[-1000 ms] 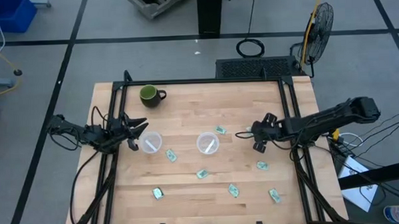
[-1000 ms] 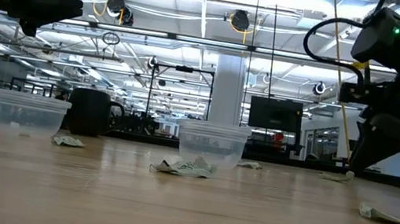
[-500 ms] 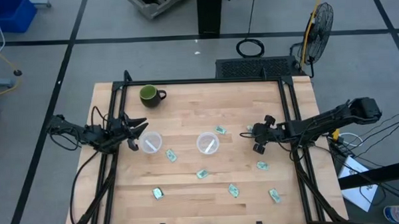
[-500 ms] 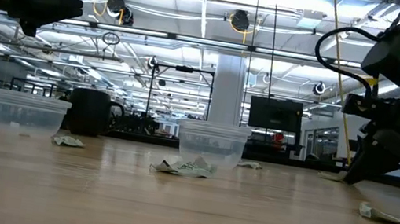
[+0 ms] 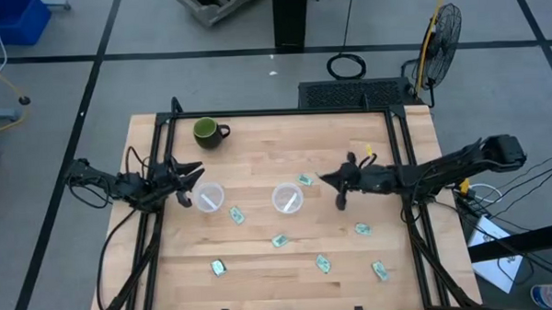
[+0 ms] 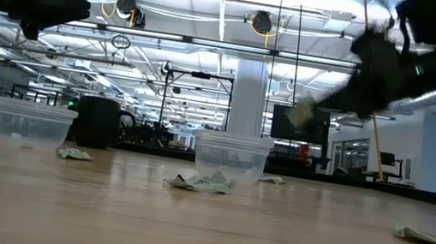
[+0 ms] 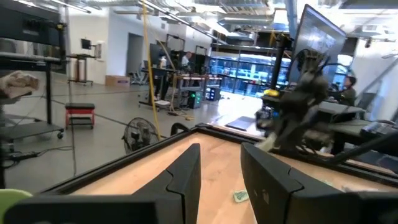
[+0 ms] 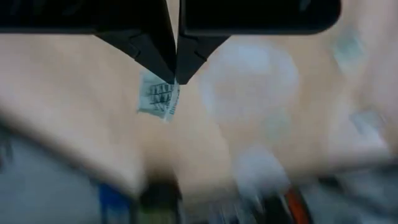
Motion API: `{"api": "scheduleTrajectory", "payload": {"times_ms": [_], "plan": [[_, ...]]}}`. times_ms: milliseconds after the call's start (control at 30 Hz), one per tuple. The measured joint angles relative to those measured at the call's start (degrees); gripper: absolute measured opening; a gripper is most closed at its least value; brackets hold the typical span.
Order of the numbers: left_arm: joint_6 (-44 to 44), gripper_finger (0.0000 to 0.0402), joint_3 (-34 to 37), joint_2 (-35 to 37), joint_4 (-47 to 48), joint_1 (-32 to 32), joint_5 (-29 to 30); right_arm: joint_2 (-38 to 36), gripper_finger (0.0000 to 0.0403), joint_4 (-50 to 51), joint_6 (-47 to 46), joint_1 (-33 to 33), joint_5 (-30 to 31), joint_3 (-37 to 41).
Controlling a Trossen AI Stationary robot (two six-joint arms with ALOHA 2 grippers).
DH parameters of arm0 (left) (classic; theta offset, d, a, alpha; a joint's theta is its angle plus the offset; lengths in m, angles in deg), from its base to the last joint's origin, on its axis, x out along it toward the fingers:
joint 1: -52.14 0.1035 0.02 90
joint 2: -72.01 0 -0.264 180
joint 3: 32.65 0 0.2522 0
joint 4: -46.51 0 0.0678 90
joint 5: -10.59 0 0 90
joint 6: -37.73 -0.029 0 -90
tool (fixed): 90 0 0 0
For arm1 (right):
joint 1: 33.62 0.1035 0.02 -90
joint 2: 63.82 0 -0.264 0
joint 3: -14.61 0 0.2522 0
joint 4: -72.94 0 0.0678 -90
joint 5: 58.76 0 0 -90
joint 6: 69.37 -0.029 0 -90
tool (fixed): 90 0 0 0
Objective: Pick and place Stevia / Truvia into bins
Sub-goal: Put the white stevia packet into the right transparent container
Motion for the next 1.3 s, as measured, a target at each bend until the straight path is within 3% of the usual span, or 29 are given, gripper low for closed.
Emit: {"api": "scheduleTrajectory", "payload": {"times_ms": [167, 433, 600, 733, 967, 1300], "plan": [[-0.02, 0.0118, 0.0, 0.0, -0.04, 0.0, 3.41, 3.12, 0.0001, 0.07, 7.58, 0.04, -5.67, -9.31], [0.3, 0.0118, 0.0, -0.02, -0.33, 0.0, 5.02, 23.69, 0.0, 24.4, 10.37, -0.39, -8.91, -28.74], [1.14, 0.0118, 0.0, -0.02, 0.13, 0.0, 4.65, 31.48, 0.0, 30.99, 9.68, -0.44, -14.42, -36.03], [1.16, 0.0118, 0.0, 0.0, 0.13, 0.0, 4.65, 34.28, 0.0, 31.44, 7.12, -0.47, -20.46, -38.17], [0.64, 0.0118, -0.01, -0.01, 0.18, 0.0, 4.44, 38.8, 0.0, 32.4, 4.22, -2.3, -20.48, -38.32], [0.05, 0.0118, -0.02, 0.0, 0.23, 0.0, 4.44, 39.08, 0.0013, 32.76, 1.92, -3.84, -20.5, -38.32]]}}
